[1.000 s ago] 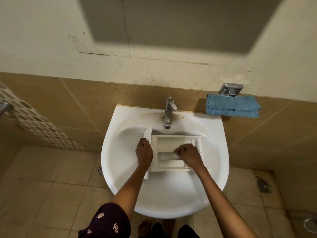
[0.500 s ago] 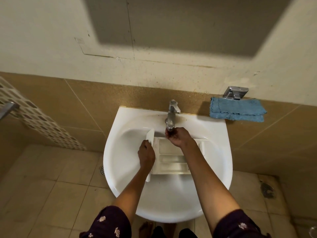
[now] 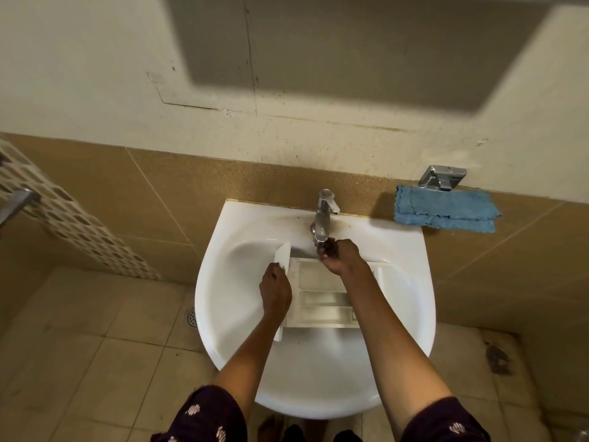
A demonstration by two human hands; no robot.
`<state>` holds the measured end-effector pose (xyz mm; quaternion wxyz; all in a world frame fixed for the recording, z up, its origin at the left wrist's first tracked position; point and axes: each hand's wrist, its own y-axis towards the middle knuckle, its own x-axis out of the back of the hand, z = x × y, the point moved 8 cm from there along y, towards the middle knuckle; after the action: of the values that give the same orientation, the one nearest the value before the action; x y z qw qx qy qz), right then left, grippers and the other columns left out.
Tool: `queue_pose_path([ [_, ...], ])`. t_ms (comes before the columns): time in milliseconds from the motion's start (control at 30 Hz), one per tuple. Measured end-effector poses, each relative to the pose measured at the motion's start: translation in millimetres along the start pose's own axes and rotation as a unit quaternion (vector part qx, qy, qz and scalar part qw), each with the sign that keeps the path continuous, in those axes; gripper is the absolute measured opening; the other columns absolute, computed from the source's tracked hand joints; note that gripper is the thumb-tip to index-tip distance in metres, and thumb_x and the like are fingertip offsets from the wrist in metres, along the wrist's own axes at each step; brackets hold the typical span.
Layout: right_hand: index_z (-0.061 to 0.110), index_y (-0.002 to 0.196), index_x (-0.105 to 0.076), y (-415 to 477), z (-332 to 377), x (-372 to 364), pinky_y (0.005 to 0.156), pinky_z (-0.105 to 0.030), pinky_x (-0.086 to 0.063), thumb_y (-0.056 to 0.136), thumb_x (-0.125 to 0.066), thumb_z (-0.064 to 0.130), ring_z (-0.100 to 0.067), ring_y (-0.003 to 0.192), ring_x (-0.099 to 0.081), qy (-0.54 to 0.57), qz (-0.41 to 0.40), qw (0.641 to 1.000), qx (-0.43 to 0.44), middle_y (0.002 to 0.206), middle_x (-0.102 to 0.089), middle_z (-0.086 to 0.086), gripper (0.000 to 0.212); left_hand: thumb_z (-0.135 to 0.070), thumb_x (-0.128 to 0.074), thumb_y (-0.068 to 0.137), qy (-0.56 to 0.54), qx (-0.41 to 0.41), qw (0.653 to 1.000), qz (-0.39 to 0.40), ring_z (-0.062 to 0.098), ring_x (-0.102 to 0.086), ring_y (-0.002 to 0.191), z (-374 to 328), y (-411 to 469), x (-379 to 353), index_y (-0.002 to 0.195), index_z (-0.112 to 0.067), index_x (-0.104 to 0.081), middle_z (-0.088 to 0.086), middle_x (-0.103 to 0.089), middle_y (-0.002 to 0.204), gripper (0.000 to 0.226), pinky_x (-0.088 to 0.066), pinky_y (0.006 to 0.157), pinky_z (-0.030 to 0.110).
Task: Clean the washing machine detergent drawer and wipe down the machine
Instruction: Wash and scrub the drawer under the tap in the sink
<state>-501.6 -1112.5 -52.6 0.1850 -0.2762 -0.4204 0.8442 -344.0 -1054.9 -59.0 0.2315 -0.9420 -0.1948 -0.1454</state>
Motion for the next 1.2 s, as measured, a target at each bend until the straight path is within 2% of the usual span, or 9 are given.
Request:
queue_pose_path([
  [133, 0.008, 0.060, -0.038, -1, 2, 7, 0.050, -0.022, -0.025, 0.089, -0.015, -0.007, -0.016, 0.052, -0.032, 0.027, -0.014, 0.999, 0.015, 0.030, -0.042, -0.004, 0.040, -0.016, -0.025, 0.098, -0.003, -0.004, 1.000, -0.001, 0.023, -0.042, 0.072, -2, -1, 1, 0.079, -0.004, -0.042, 0.005, -0.045, 0.070, 0.028, -0.032, 0.069, 0.029],
  [300, 0.011, 0.063, -0.036, -17, -8, 4, 0.051, -0.021, -0.022, 0.061, -0.026, -0.007, -0.014, 0.056, -0.030, 0.027, 0.095, 0.995, -0.033, 0.062, -0.034, -0.004, 0.021, -0.016, -0.026, 0.098, -0.008, -0.004, 1.000, -0.001, 0.023, -0.043, 0.073, -3, -2, 1, 0.080, -0.004, -0.042, 0.007, -0.047, 0.074, 0.027, -0.033, 0.070, 0.028],
  [467, 0.009, 0.066, -0.046, -47, -34, 5, 0.041, -0.017, -0.033, 0.087, -0.026, -0.004, -0.014, 0.051, -0.039, -0.230, 0.144, 0.961, -0.050, 0.055, -0.044, -0.005, 0.031, -0.018, -0.025, 0.098, -0.004, -0.006, 1.000, 0.000, 0.027, -0.048, 0.080, 0, 2, -1, 0.083, -0.004, -0.046, 0.012, -0.052, 0.083, 0.029, -0.036, 0.075, 0.030],
  [533, -0.003, 0.082, -0.059, -56, -44, 4, 0.051, -0.020, -0.043, 0.094, -0.035, 0.000, -0.017, 0.055, -0.049, -0.435, 0.139, 0.890, -0.001, 0.064, -0.057, -0.013, 0.027, -0.018, -0.025, 0.098, -0.004, -0.007, 1.000, 0.000, 0.027, -0.048, 0.081, 1, 2, -1, 0.085, -0.004, -0.047, 0.012, -0.053, 0.084, 0.029, -0.036, 0.076, 0.030],
  [667, -0.005, 0.123, -0.049, -64, -39, 16, 0.089, -0.032, -0.045, 0.094, -0.042, 0.004, -0.031, 0.112, -0.056, -0.771, 0.031, 0.625, 0.118, 0.126, -0.054, -0.022, 0.031, -0.019, -0.026, 0.098, -0.005, -0.004, 1.000, -0.005, 0.027, -0.049, 0.081, 2, 2, -1, 0.086, -0.004, -0.050, 0.012, -0.054, 0.084, 0.030, -0.036, 0.076, 0.031],
  [733, -0.005, 0.124, -0.048, -70, -54, 16, 0.093, -0.033, -0.042, 0.096, -0.037, 0.005, -0.034, 0.120, -0.050, -0.805, 0.042, 0.579, 0.123, 0.131, -0.050, -0.023, 0.032, -0.019, -0.026, 0.098, -0.005, -0.001, 1.000, -0.008, 0.027, -0.049, 0.080, 3, 2, 1, 0.085, -0.005, -0.049, 0.011, -0.053, 0.082, 0.030, -0.036, 0.075, 0.031],
  [967, 0.006, 0.127, -0.052, -65, -84, 49, 0.100, -0.033, -0.042, 0.093, -0.042, 0.009, -0.027, 0.122, -0.051, -0.797, 0.009, 0.592, 0.120, 0.132, -0.053, -0.012, 0.036, -0.020, -0.027, 0.098, -0.014, -0.004, 1.000, -0.002, 0.026, -0.048, 0.079, 2, 1, 0, 0.083, -0.004, -0.049, 0.010, -0.052, 0.078, 0.031, -0.036, 0.074, 0.031],
  [1067, 0.004, 0.121, -0.055, -69, -73, 52, 0.095, -0.031, -0.045, 0.091, -0.045, 0.005, -0.026, 0.118, -0.054, -0.821, -0.052, 0.548, 0.151, 0.126, -0.057, -0.012, 0.032, -0.020, -0.026, 0.099, -0.013, -0.006, 1.000, -0.002, 0.026, -0.049, 0.081, 1, 0, 0, 0.085, -0.005, -0.049, 0.012, -0.053, 0.084, 0.031, -0.035, 0.076, 0.030],
  [1200, 0.002, 0.122, -0.053, -79, -99, 19, 0.094, -0.033, -0.043, 0.092, -0.039, 0.003, -0.031, 0.114, -0.053, -0.808, 0.027, 0.545, 0.224, 0.124, -0.054, -0.016, 0.033, -0.021, -0.026, 0.099, -0.015, -0.004, 1.000, -0.003, 0.027, -0.050, 0.084, 3, 2, -1, 0.085, -0.005, -0.050, 0.014, -0.055, 0.087, 0.032, -0.037, 0.077, 0.032],
])
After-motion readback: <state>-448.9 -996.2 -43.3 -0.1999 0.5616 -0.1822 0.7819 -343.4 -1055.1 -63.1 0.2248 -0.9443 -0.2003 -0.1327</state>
